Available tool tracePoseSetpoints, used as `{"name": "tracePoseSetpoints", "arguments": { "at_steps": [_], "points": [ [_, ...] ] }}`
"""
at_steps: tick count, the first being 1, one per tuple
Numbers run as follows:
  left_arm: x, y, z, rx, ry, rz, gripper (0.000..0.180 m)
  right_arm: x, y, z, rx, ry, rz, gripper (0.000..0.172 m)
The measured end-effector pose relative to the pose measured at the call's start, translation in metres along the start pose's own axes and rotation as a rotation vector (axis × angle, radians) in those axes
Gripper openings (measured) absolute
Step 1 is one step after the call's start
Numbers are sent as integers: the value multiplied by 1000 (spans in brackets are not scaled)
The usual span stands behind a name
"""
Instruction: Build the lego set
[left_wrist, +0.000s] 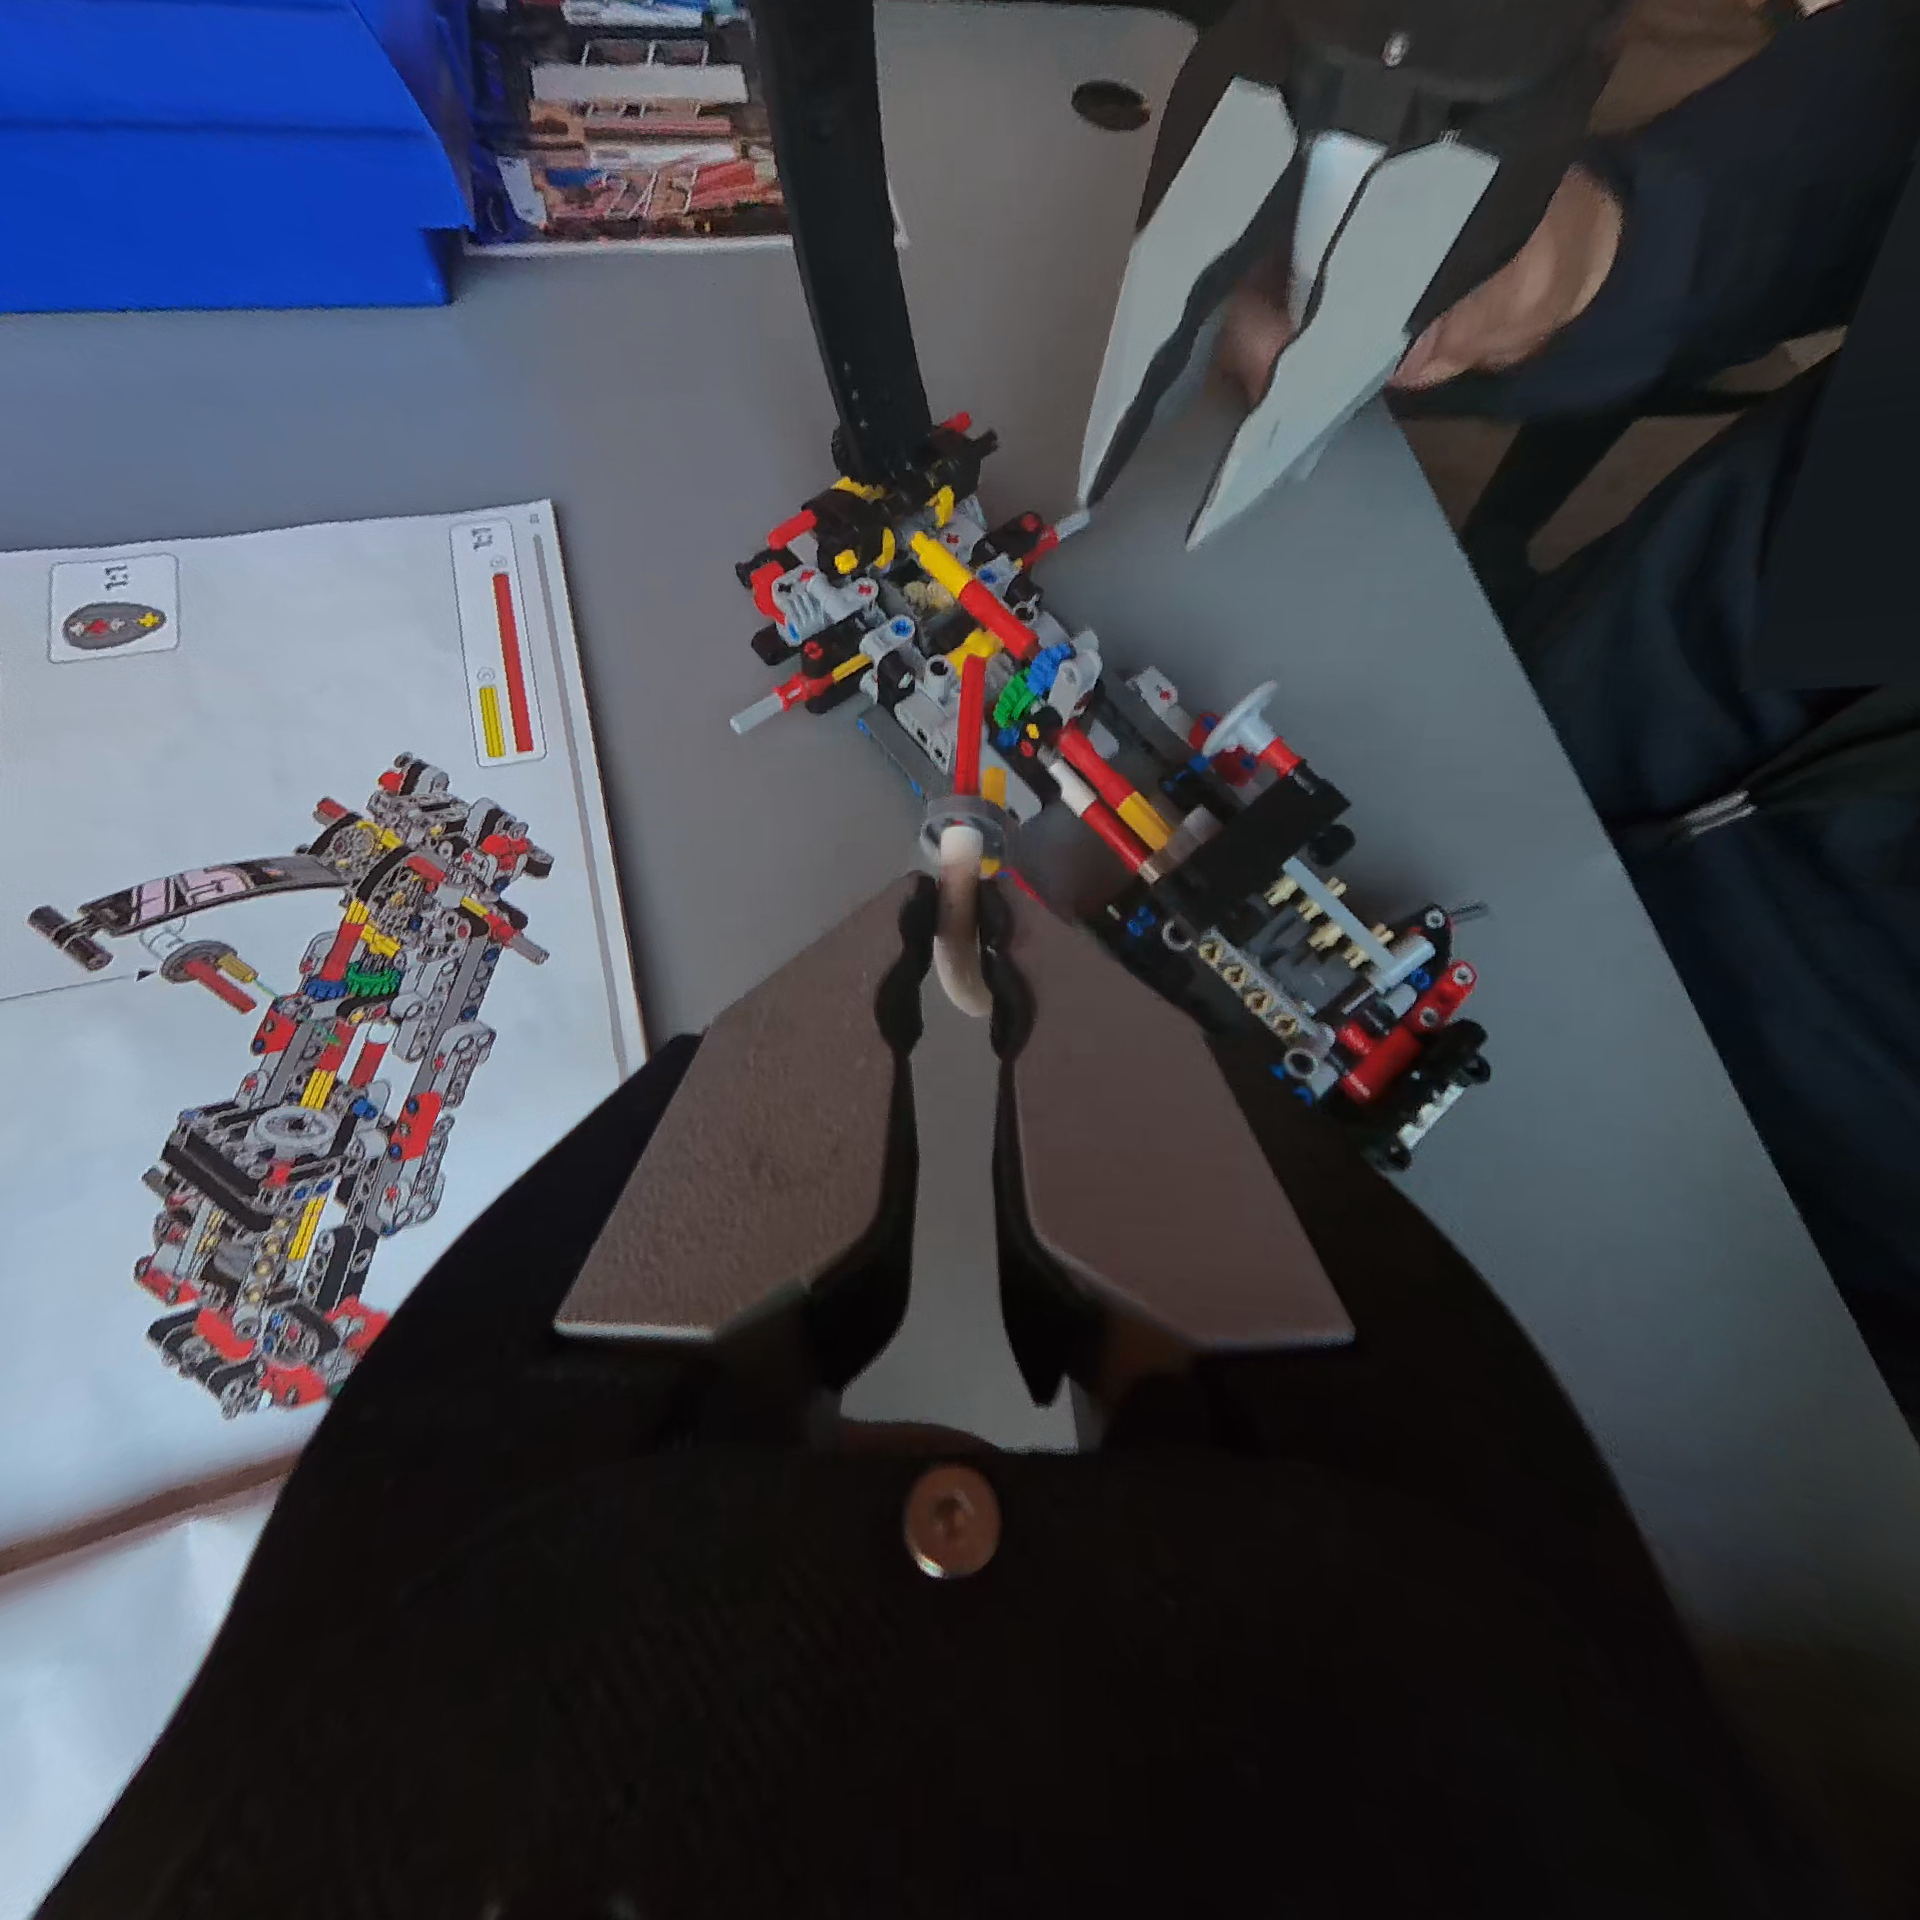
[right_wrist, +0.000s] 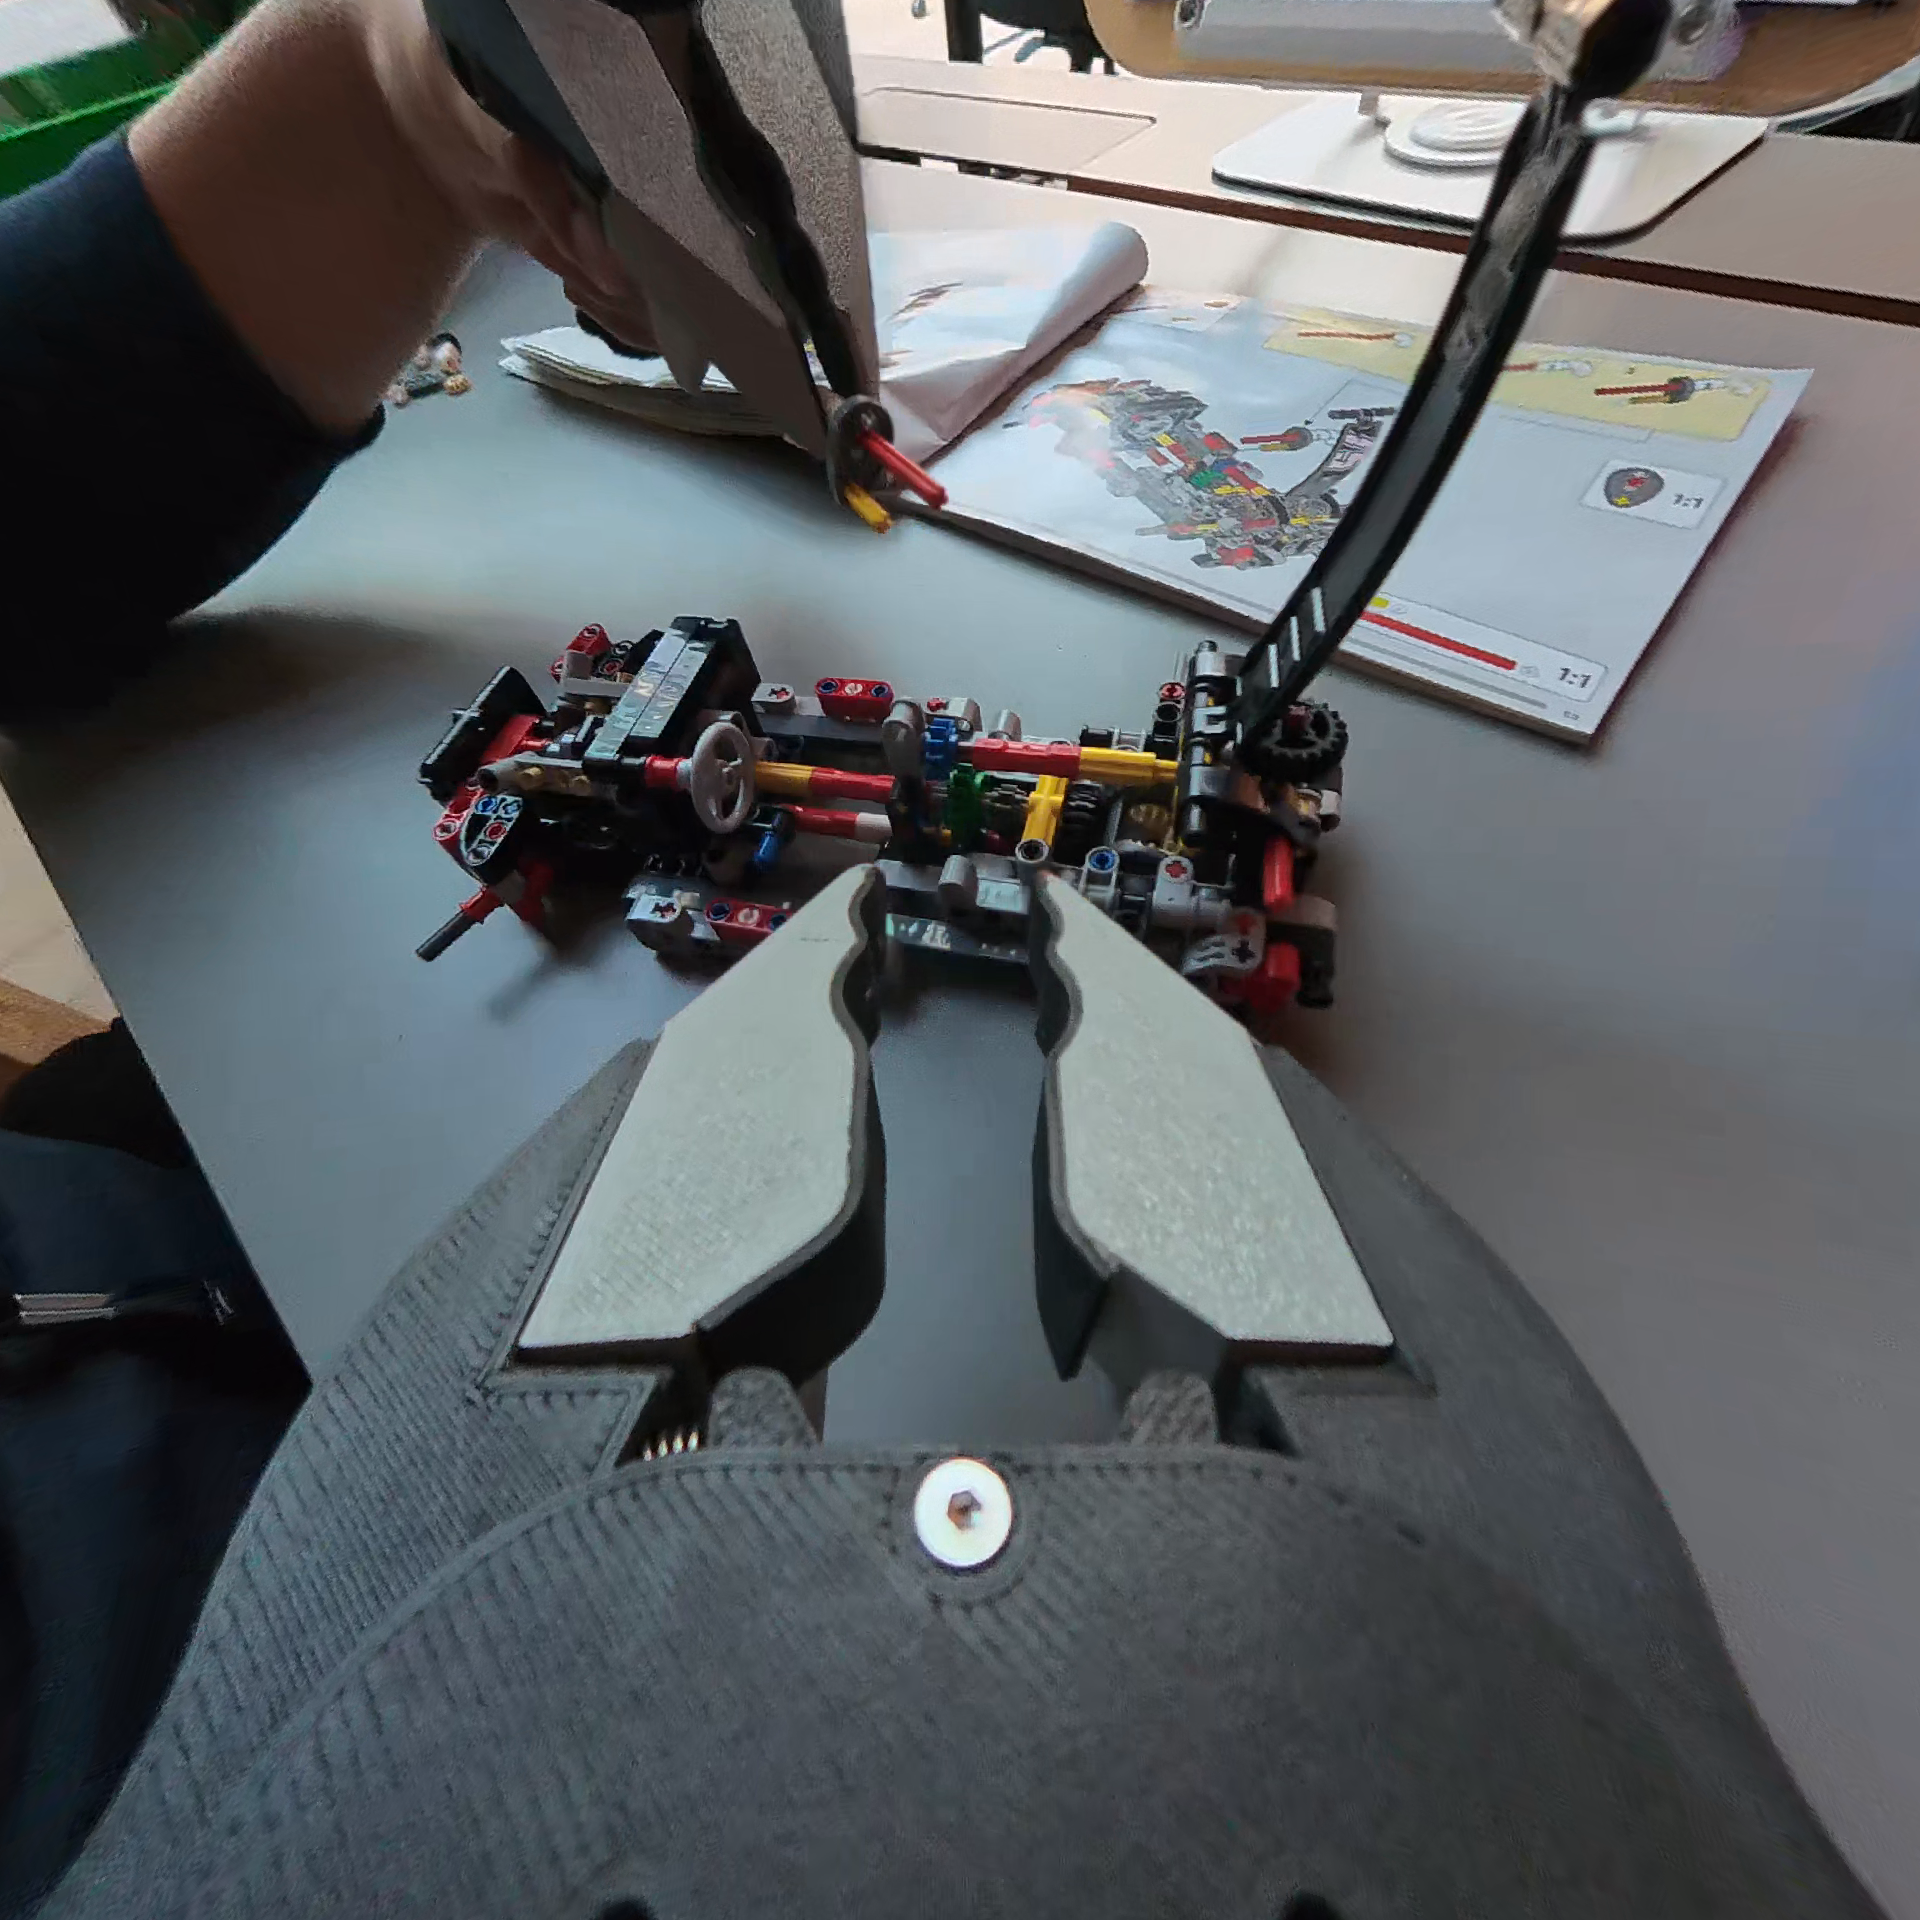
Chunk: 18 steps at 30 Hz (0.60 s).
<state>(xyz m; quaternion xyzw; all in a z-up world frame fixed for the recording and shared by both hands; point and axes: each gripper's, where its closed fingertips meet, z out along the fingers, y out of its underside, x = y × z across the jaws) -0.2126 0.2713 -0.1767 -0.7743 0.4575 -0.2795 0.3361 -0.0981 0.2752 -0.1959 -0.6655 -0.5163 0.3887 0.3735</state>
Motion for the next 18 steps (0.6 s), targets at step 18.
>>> {"name": "tracePoseSetpoints", "arguments": {
  "at_steps": [18],
  "points": [
    [6, 3, -38, -60, -115, 92, 5, 41, -16, -33, 184, 89, -42, 21]
  ]
}}
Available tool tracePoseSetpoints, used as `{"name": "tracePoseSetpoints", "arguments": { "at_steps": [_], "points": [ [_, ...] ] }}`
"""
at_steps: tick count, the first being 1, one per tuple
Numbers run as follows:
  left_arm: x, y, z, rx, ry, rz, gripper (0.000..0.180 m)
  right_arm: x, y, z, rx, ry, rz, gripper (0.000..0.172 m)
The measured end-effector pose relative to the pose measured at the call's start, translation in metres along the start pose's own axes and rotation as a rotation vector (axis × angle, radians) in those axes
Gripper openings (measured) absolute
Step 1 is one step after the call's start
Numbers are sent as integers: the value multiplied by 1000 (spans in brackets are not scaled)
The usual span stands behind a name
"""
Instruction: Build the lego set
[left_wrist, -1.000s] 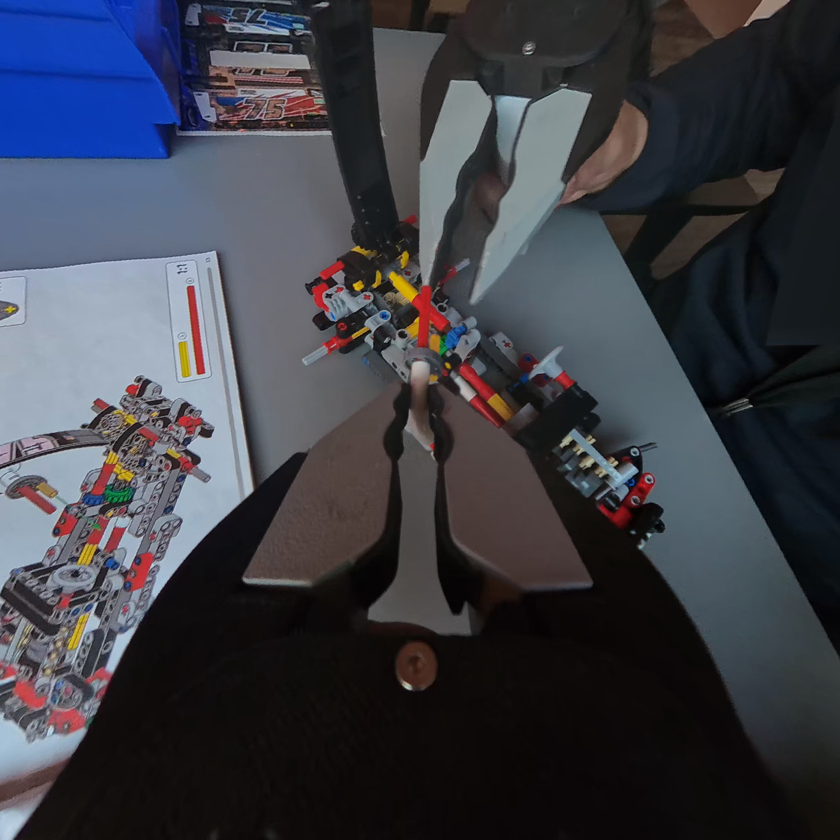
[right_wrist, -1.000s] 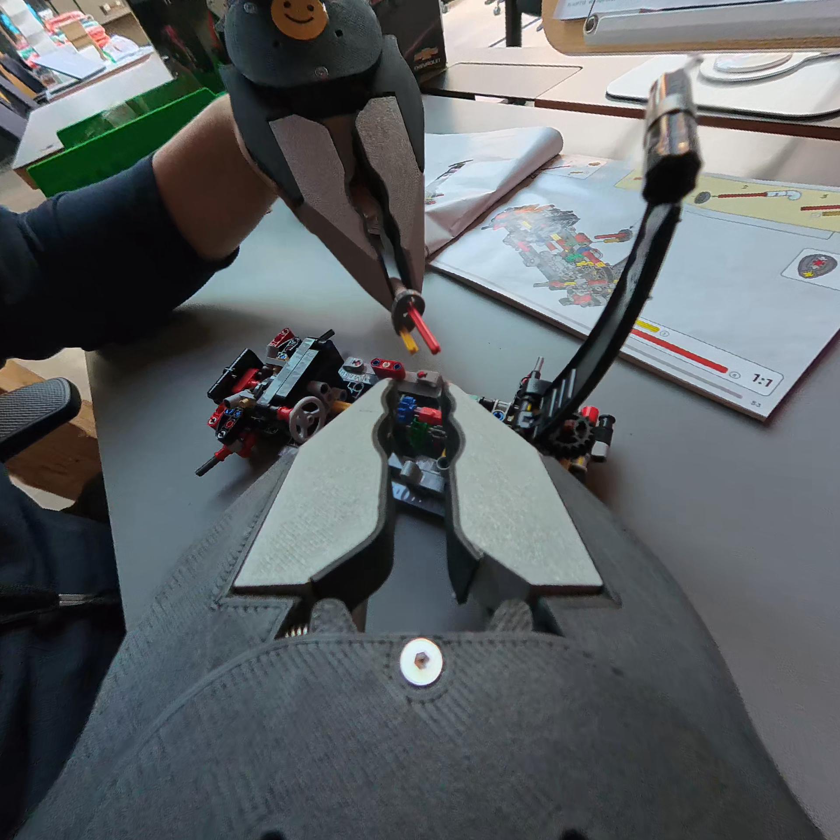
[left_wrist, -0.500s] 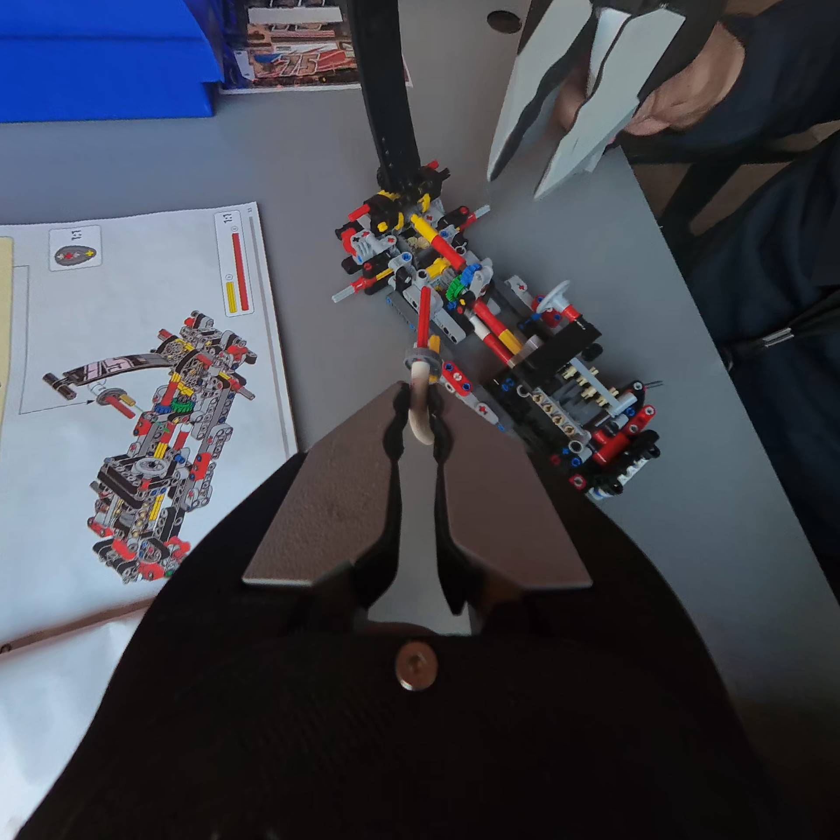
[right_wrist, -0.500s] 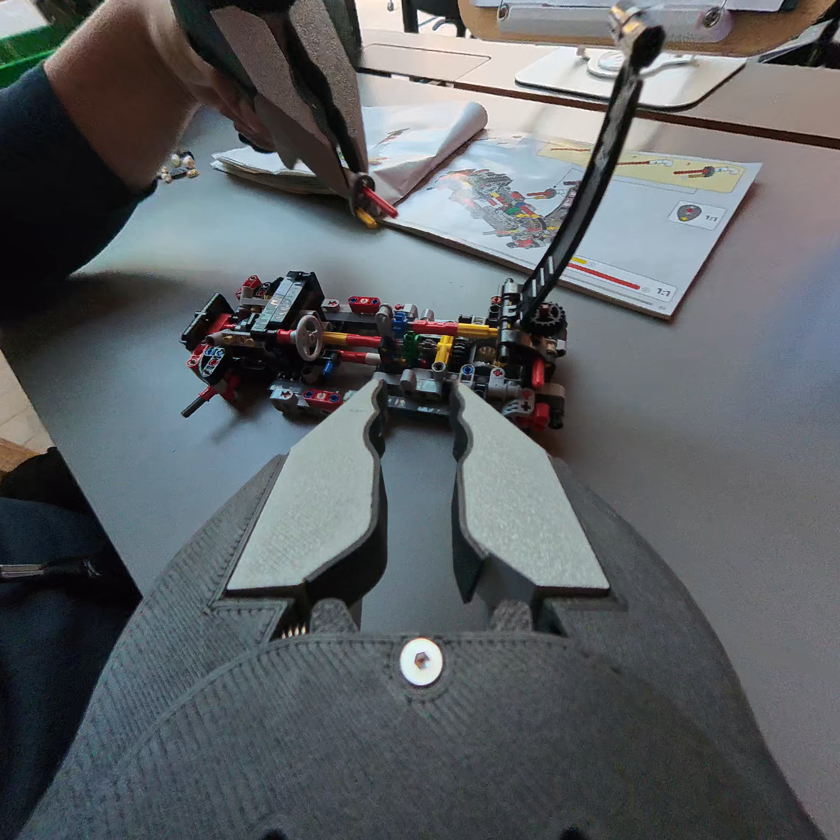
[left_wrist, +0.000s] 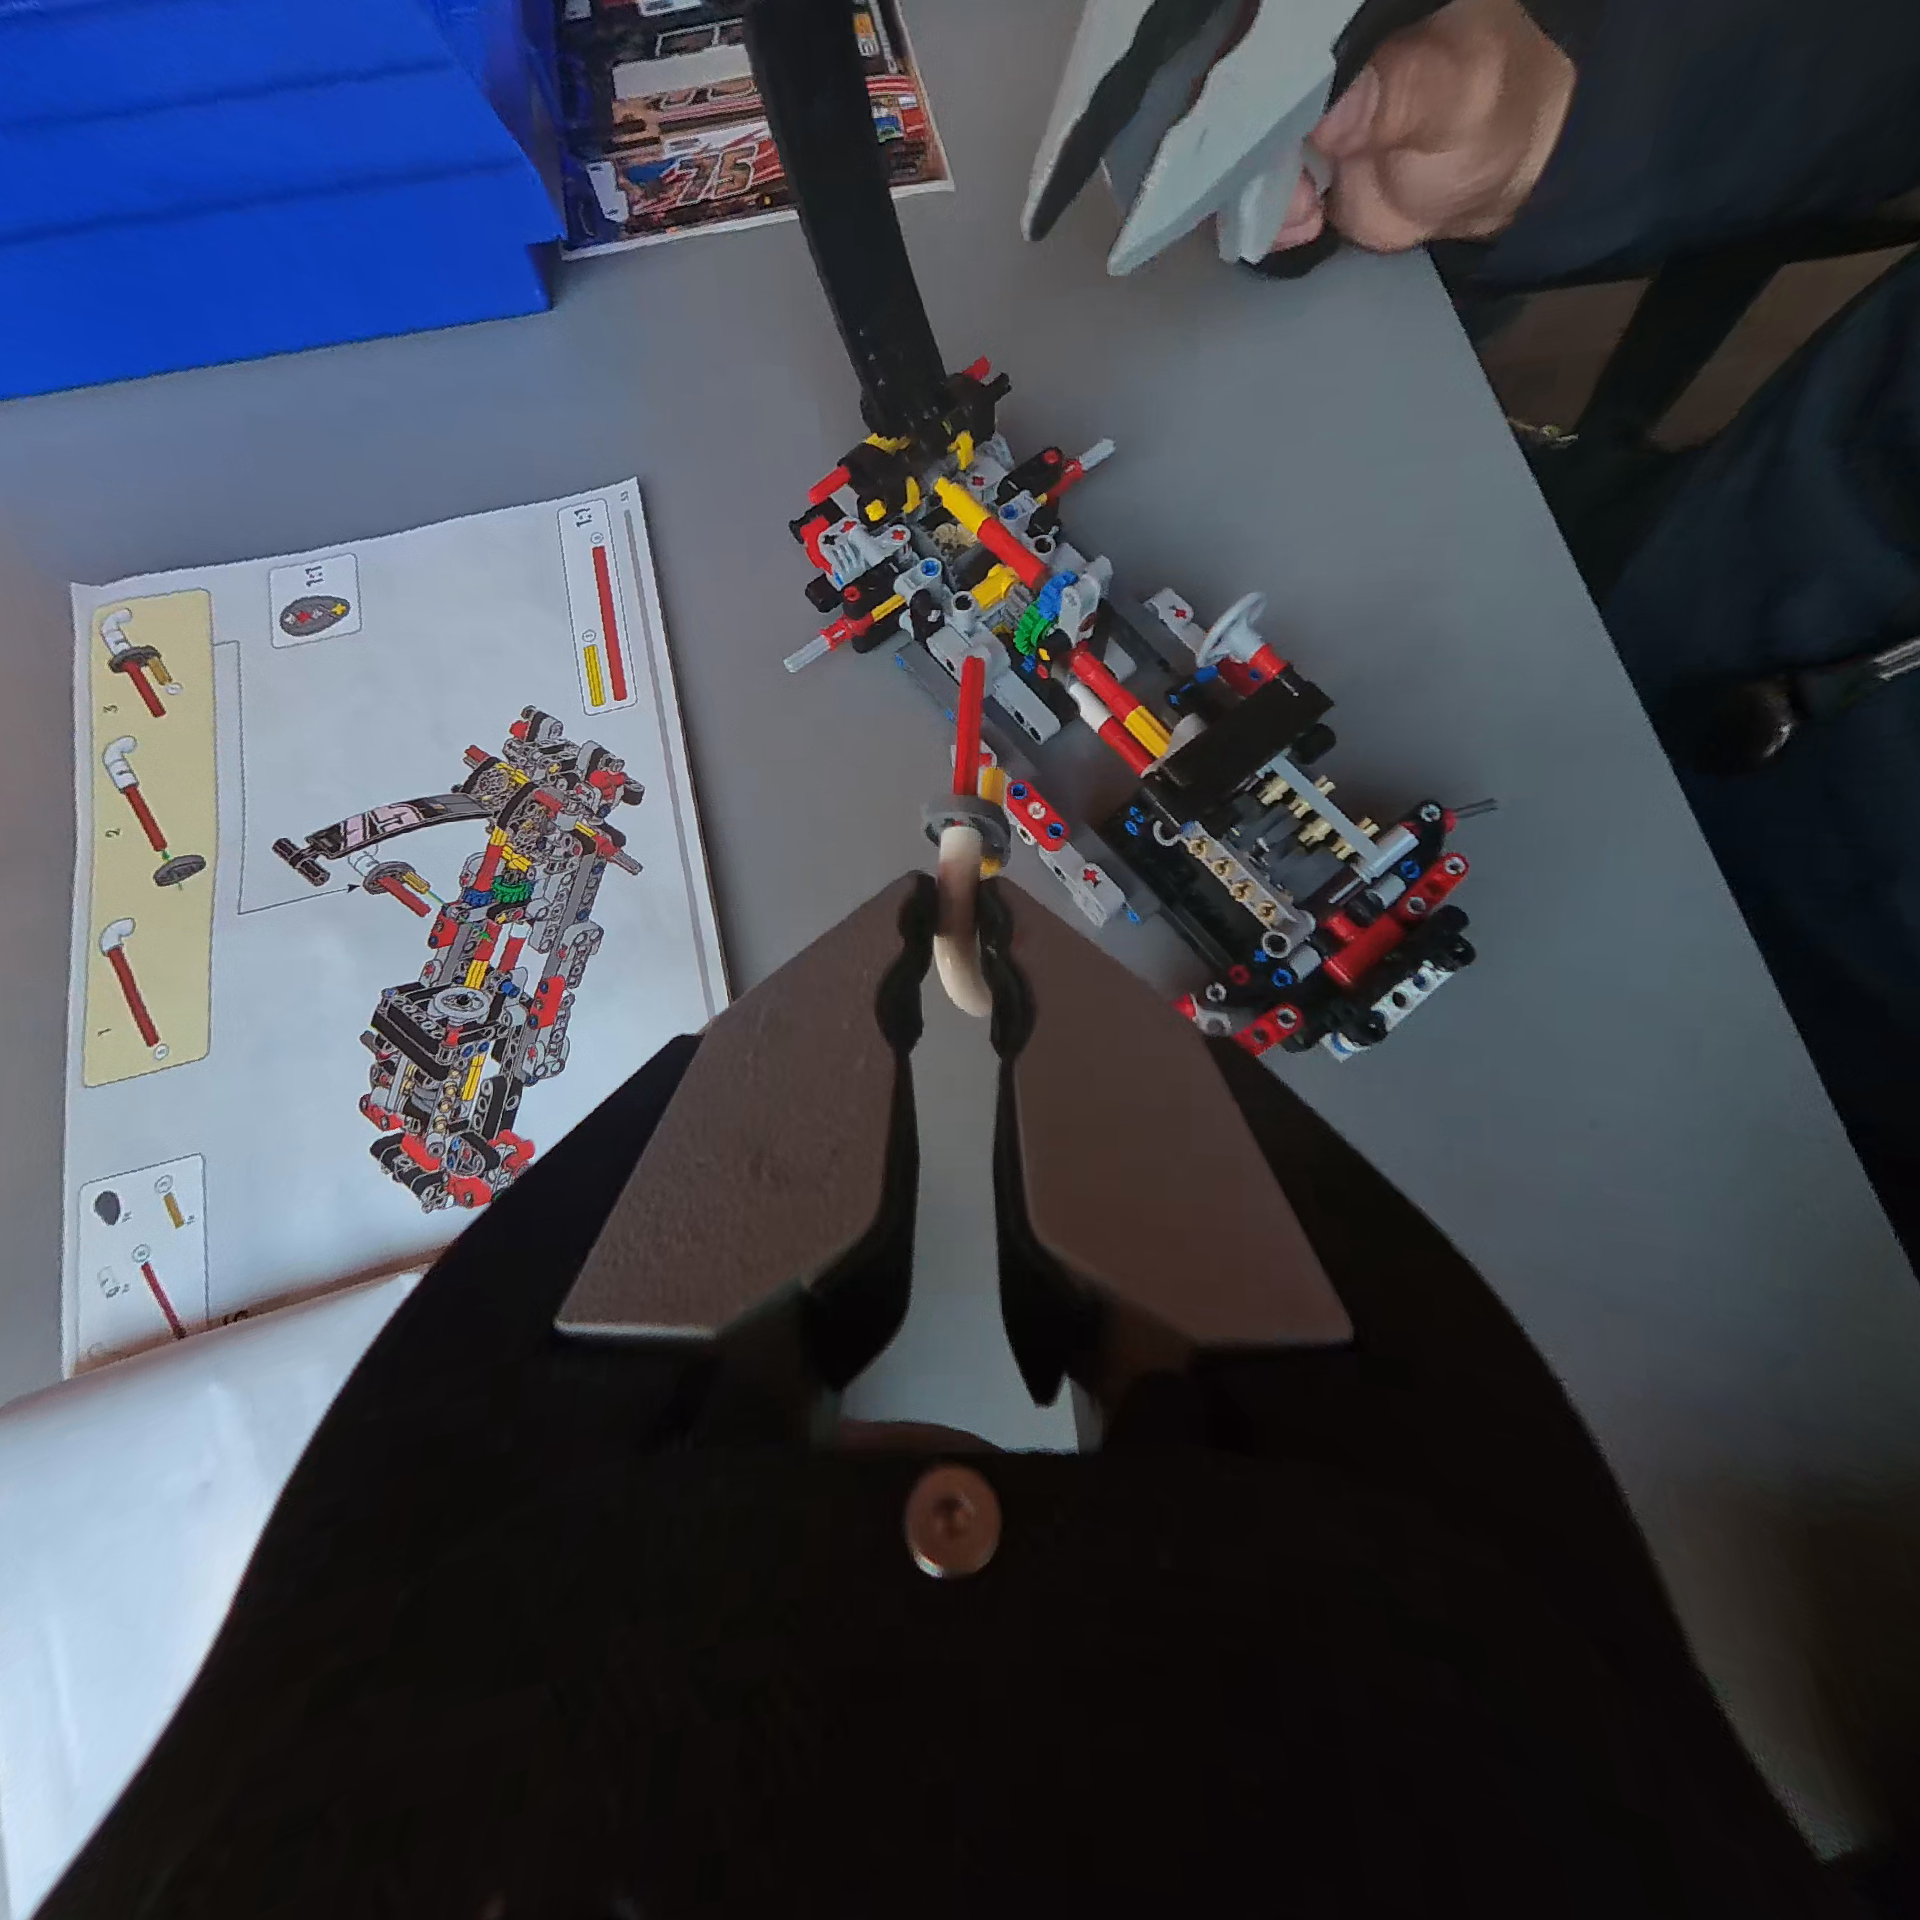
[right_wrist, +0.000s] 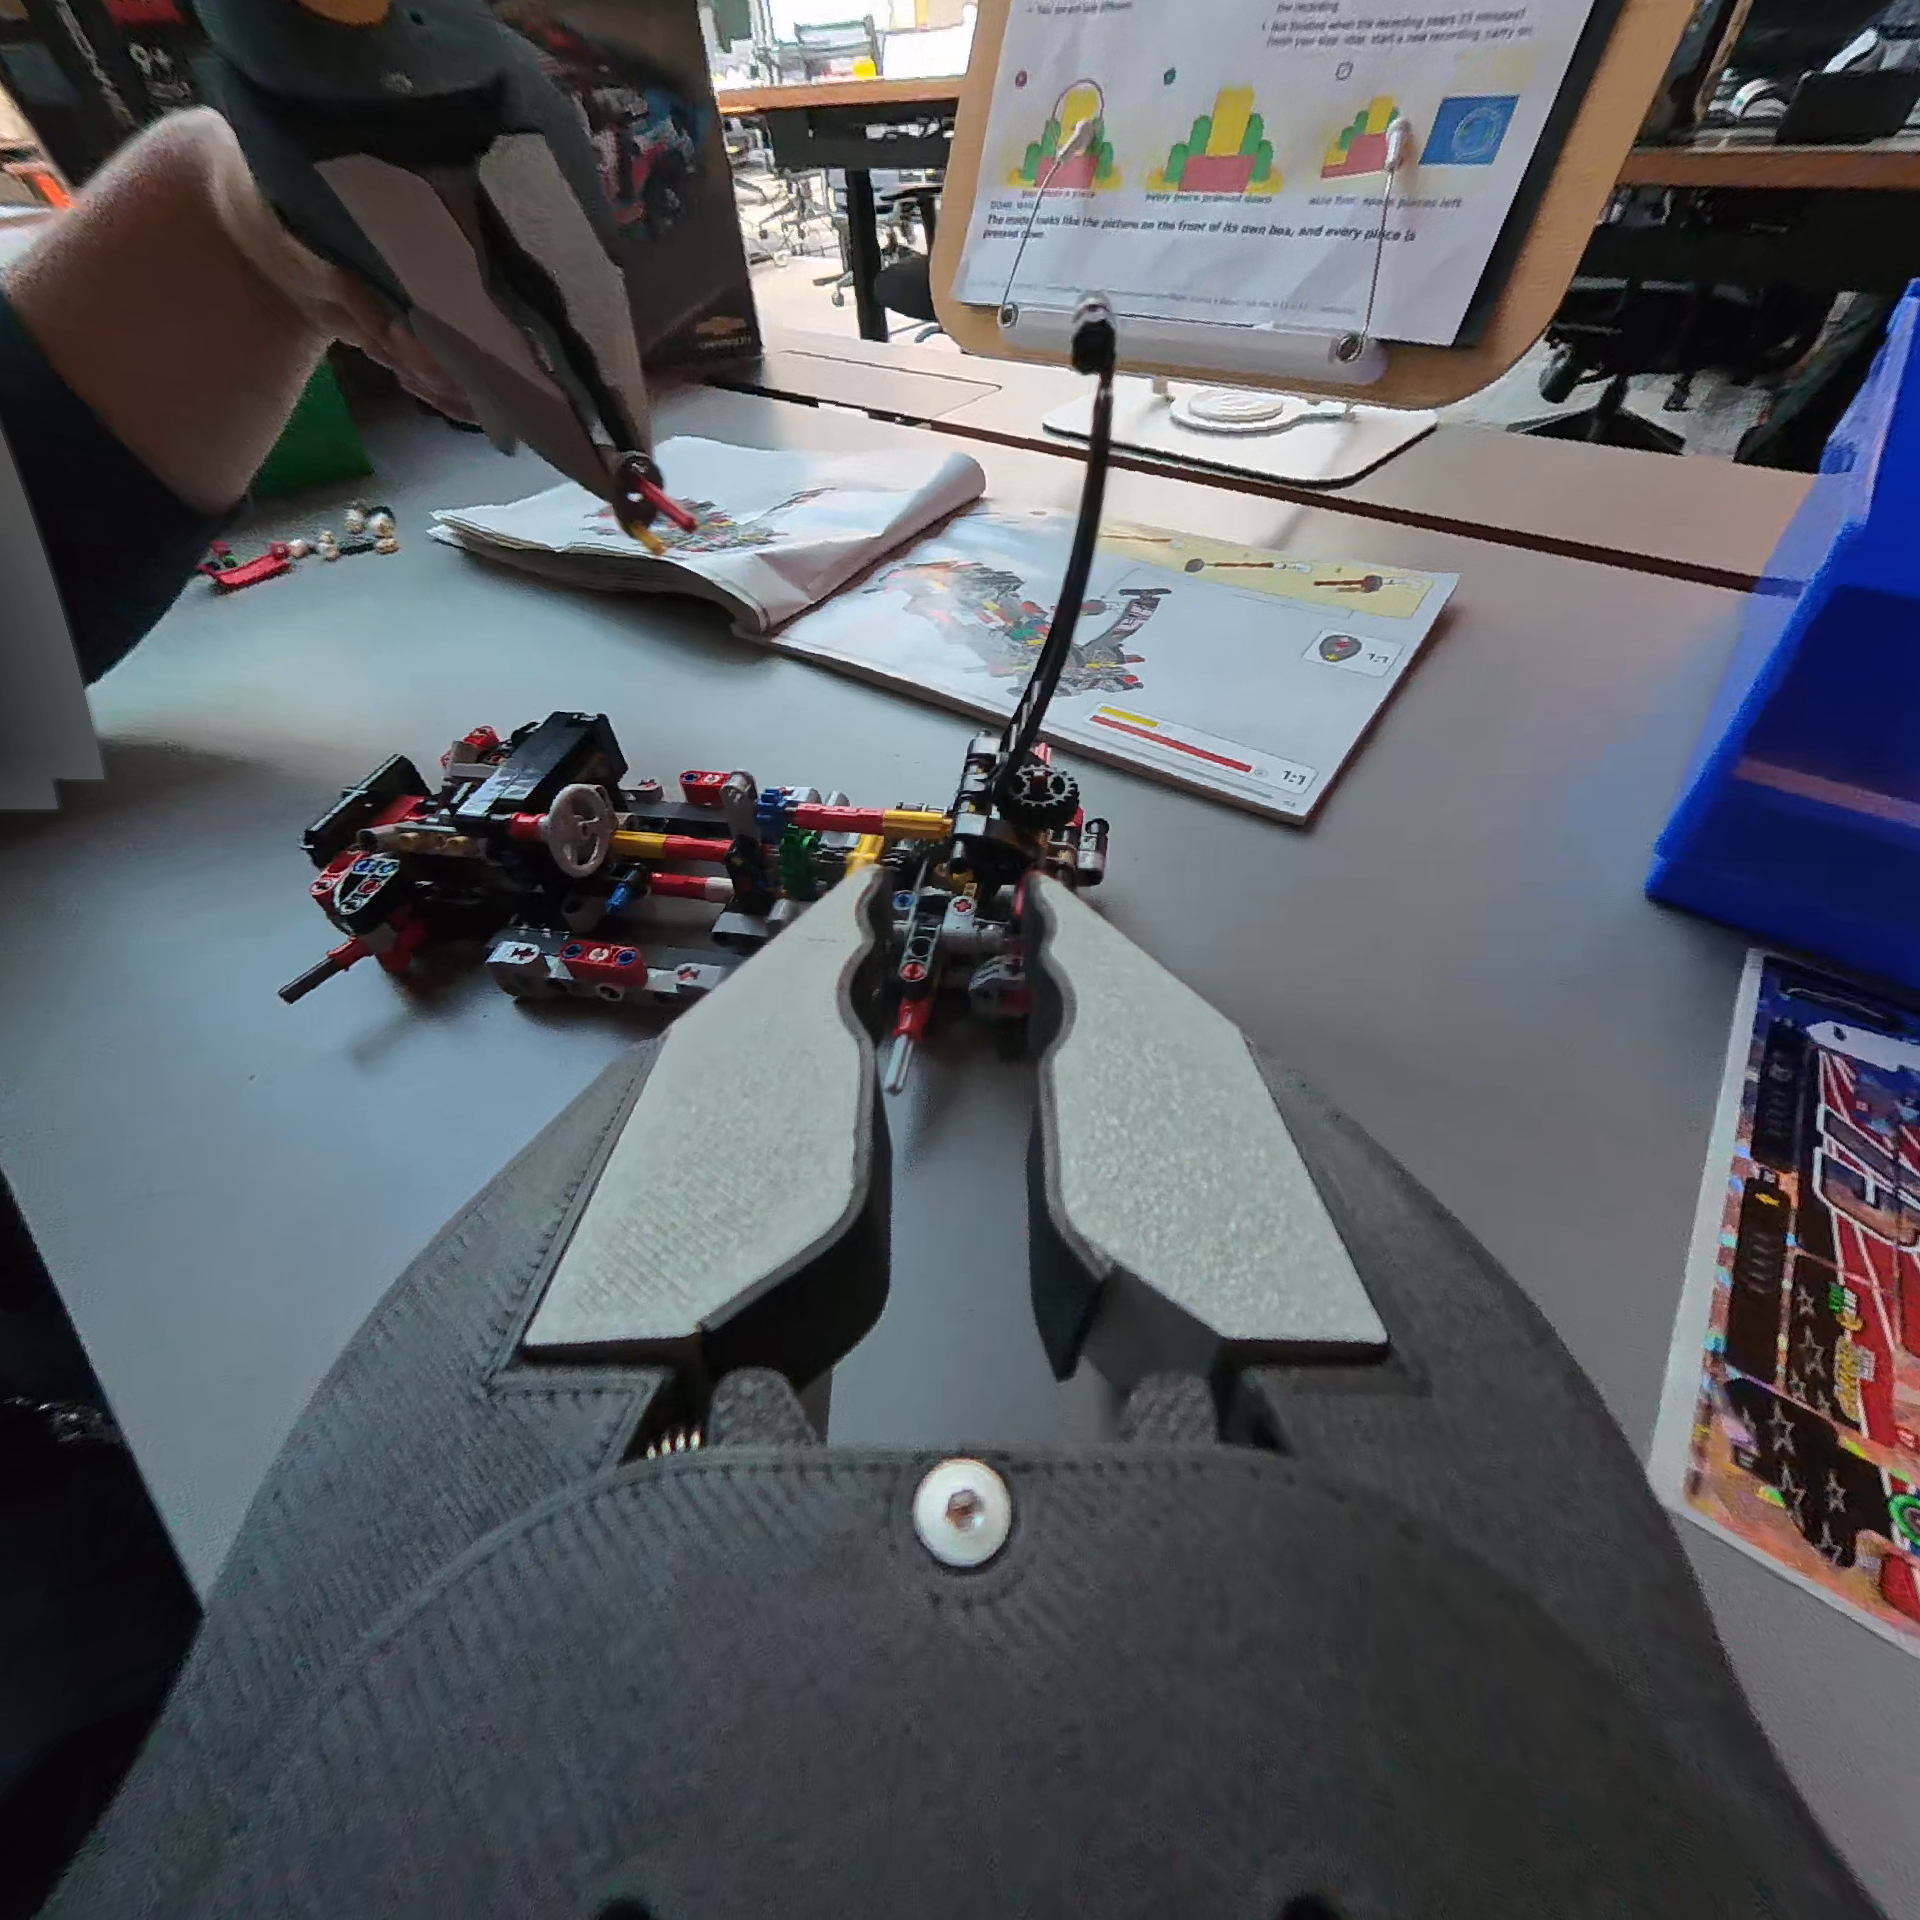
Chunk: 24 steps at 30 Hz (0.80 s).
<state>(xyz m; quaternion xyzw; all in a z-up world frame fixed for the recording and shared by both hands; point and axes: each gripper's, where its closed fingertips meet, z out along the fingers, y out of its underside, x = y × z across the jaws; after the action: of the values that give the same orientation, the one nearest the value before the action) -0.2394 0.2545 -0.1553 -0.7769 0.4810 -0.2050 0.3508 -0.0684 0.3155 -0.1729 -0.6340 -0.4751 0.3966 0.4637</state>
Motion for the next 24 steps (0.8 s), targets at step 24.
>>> {"name": "tracePoseSetpoints", "arguments": {
  "at_steps": [24],
  "points": [
    [30, -1, -42, -105, -107, 262, 5, 32, -20, -11, 162, 53, 104, 21]
  ]
}}
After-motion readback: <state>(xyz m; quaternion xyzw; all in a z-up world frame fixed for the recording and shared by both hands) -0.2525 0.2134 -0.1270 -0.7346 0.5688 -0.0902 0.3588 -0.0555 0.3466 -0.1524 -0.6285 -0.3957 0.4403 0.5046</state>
